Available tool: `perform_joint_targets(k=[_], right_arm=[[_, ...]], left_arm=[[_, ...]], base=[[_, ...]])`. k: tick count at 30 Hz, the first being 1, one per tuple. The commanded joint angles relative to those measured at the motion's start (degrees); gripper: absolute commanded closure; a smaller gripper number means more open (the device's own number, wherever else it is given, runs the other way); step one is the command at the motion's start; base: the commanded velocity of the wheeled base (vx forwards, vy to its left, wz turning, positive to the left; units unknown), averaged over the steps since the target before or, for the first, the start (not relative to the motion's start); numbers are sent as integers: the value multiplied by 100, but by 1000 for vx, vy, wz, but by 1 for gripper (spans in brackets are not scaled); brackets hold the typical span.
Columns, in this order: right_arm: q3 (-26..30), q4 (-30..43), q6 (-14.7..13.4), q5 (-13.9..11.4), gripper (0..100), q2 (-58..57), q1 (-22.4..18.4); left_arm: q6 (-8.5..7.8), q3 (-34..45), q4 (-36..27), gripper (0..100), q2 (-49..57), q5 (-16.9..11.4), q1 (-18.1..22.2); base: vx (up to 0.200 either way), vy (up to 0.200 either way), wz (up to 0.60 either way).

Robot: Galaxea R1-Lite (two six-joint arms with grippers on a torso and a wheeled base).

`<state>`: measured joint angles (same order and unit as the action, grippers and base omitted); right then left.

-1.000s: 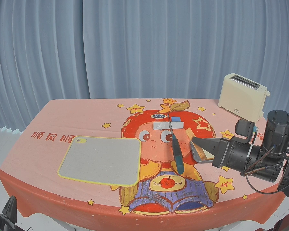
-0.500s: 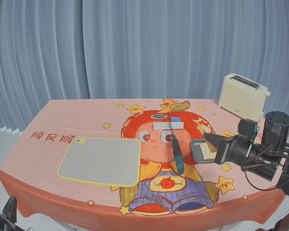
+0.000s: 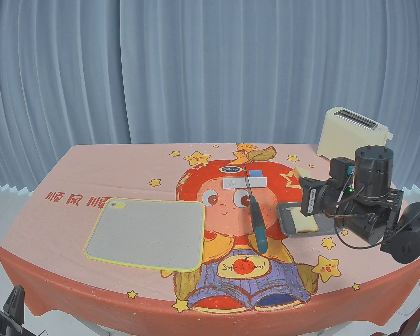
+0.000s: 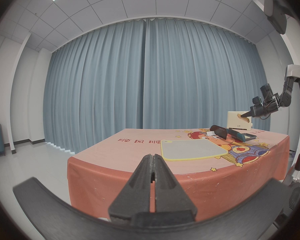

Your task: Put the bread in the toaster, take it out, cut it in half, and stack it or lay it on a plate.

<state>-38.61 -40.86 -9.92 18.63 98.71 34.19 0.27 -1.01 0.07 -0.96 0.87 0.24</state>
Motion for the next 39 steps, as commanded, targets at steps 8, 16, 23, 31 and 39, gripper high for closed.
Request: perform_joint_targets(k=[8,16,23,31,39], right_arm=[[-200,35,-291,387,100,746,-53],[-138,52,-282,449,100,1001,-18],[-77,61,-238,581,100,1010,-18],[99,52,-106,651,100,1010,43],[117,61,-80,748,100,1054,35]], left_arm=[[0,101,1,100,-9,1,2],[0,101,1,100,-9,1,2],[0,101,1,100,-9,1,2],[0,101,1,100,-9,1,2],[0,101,1,100,-9,1,2]], base=[[0,0,0],[0,0,0],[0,0,0],[0,0,0],[0,0,0]])
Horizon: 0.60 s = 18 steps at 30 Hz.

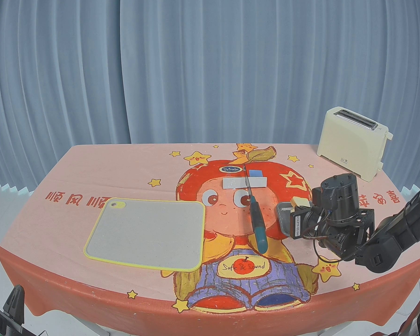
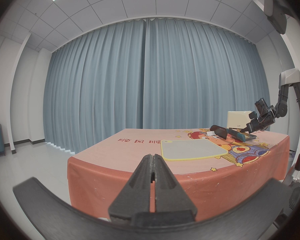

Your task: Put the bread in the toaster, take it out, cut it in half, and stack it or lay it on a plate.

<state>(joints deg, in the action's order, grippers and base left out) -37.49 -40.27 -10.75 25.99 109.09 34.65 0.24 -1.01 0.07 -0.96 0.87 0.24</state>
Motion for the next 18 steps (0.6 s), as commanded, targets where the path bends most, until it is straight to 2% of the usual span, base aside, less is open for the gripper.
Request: perform_joint_targets(k=[1,18], right_arm=[[4,-8,3,20,100,33,-19],[13,-8,3,161,100,86,7]], left_arm=[[2,101,1,100,-9,1,2],[2,101,1,100,-9,1,2]], base=[[0,0,0],[0,0,0]])
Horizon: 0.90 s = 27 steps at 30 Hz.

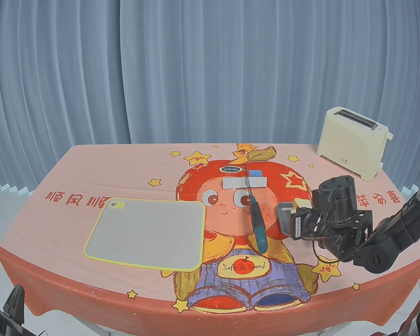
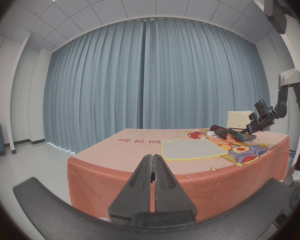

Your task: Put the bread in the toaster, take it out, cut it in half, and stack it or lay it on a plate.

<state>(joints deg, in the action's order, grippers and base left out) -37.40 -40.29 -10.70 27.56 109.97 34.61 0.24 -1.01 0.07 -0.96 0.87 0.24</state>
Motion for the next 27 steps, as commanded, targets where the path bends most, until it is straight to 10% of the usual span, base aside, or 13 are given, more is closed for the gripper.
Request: perform_joint_targets(k=[1,27], right_arm=[[5,-5,-2,3,100,-2,11],[31,-14,-2,56,100,-28,20]], left_arm=[[2,101,1,100,-9,1,2],[2,101,1,100,-9,1,2]], base=[[0,0,0],[0,0,0]])
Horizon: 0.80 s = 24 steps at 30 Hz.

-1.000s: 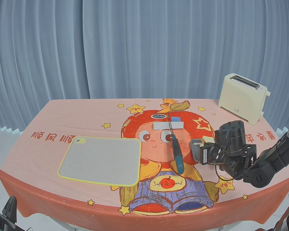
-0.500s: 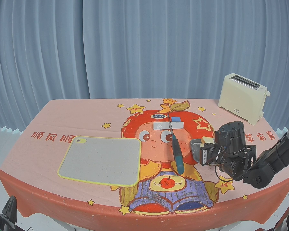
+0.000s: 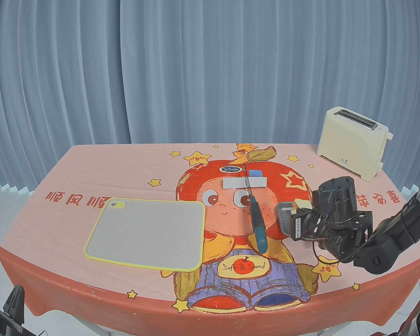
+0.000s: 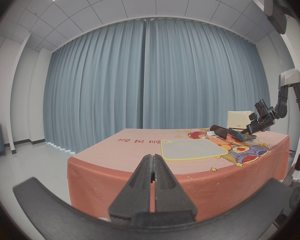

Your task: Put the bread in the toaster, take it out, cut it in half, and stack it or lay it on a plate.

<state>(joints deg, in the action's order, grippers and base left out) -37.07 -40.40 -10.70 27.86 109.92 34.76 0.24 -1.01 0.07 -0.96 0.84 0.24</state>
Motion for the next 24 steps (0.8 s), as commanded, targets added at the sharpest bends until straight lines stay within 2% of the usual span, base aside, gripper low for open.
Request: perform_joint_targets(k=[1,8,9,24], right_arm=[[-2,-3,-2,27,100,-24,5],[7,-3,-2,71,100,-24,14],[7,-3,-2,71,0,-24,14],[7,-21,-20,62,0,-50,49]], left_arm=[[2,101,1,100,-9,4,2],[2,101,1,100,-9,4,2],[2,101,1,100,-9,4,2],[2,101,1,100,-9,4,2]], base=[[0,0,0],[0,0,0],[0,0,0],[0,0,0]])
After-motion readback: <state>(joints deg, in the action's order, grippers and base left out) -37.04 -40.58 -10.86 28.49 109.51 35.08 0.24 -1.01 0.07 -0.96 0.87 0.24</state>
